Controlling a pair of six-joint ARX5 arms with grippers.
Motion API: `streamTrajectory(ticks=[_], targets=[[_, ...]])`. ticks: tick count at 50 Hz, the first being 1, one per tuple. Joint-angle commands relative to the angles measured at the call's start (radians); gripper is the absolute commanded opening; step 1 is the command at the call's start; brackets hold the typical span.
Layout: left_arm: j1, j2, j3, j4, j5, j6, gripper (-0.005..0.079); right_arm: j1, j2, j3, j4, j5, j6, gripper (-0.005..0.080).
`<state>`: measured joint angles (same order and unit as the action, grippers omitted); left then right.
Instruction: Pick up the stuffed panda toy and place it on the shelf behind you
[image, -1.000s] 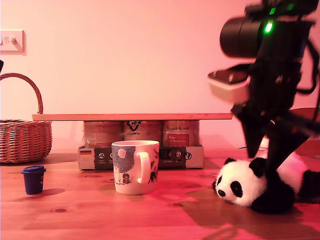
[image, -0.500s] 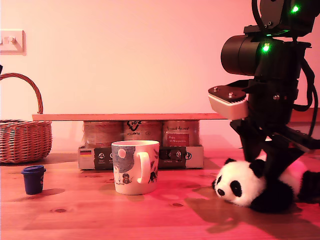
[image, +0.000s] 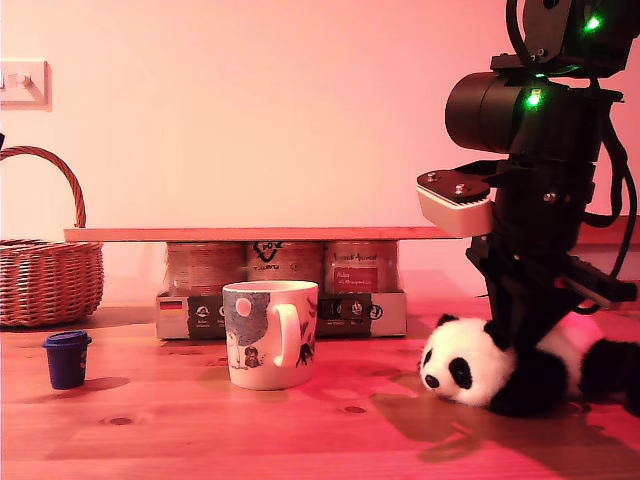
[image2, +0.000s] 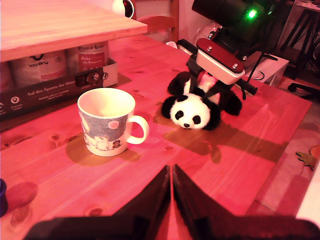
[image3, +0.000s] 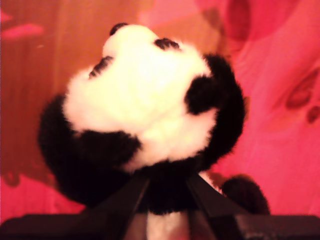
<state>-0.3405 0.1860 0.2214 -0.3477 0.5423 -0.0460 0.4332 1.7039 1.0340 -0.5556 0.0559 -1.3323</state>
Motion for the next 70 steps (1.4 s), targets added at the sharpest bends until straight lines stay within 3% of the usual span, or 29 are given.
streamTrajectory(ticks=[1,32,55,70], targets=[[-0.003,0.006,0.01,0.004,-0.001,0.002,-0.0021,-0.001,0.022,-0.003,0.013,0.005,0.02,0.0092],[-0.003,0.006,0.01,0.005,-0.001,0.002,-0.0021,0.026,0.013,0.196,-0.072,0.006,0.232,0.008],[-0.003,0.006,0.01,0.008,-0.001,0.002,-0.002,0.062,0.011,0.497,-0.182,-0.004,0.373,0.008],[-0.003,0.005,0.01,0.011,-0.001,0.002,-0.002,0.071,0.012,0.608,0.045,-0.031,0.362,0.005]])
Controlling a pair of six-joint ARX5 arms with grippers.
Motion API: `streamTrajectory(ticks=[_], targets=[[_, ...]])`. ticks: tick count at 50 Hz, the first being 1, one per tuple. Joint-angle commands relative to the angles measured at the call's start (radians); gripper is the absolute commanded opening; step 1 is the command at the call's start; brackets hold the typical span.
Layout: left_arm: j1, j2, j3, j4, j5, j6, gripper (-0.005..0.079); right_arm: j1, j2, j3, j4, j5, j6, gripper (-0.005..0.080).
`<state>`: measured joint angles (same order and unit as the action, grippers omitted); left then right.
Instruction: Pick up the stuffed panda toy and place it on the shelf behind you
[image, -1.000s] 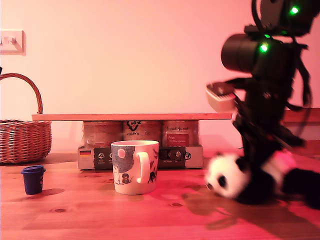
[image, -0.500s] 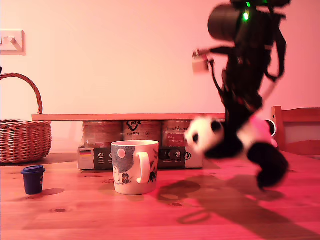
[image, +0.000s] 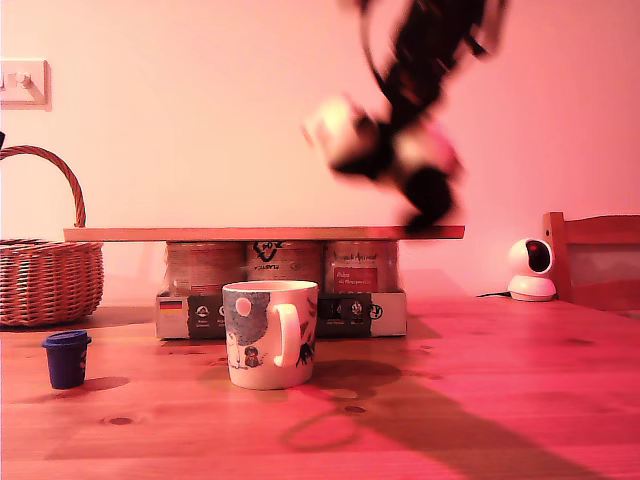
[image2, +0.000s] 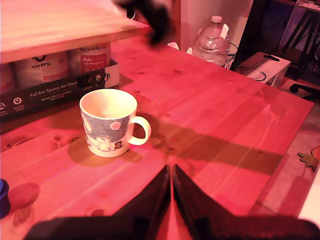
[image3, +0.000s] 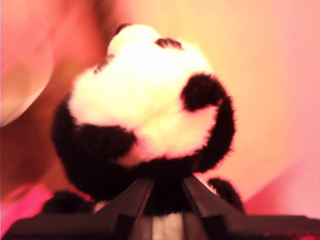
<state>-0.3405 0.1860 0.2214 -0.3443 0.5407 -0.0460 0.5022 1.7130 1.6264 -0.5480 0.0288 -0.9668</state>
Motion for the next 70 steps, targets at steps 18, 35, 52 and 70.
streamTrajectory(ticks=[18,35,52,70], targets=[[-0.003,0.006,0.01,0.008,0.001,0.002,-0.0021,-0.008,0.018,0.021,0.281,-0.056,-0.035,0.005],[-0.003,0.006,0.01,0.008,0.002,0.002,-0.0021,-0.024,0.126,0.051,0.477,-0.076,-0.027,0.005],[-0.003,0.006,0.01,0.009,0.005,0.002,-0.0021,-0.057,0.221,0.138,0.415,-0.082,0.055,0.005],[-0.003,0.006,0.01,0.011,0.009,0.002,-0.0021,-0.08,0.228,0.138,0.384,-0.132,0.054,0.024]])
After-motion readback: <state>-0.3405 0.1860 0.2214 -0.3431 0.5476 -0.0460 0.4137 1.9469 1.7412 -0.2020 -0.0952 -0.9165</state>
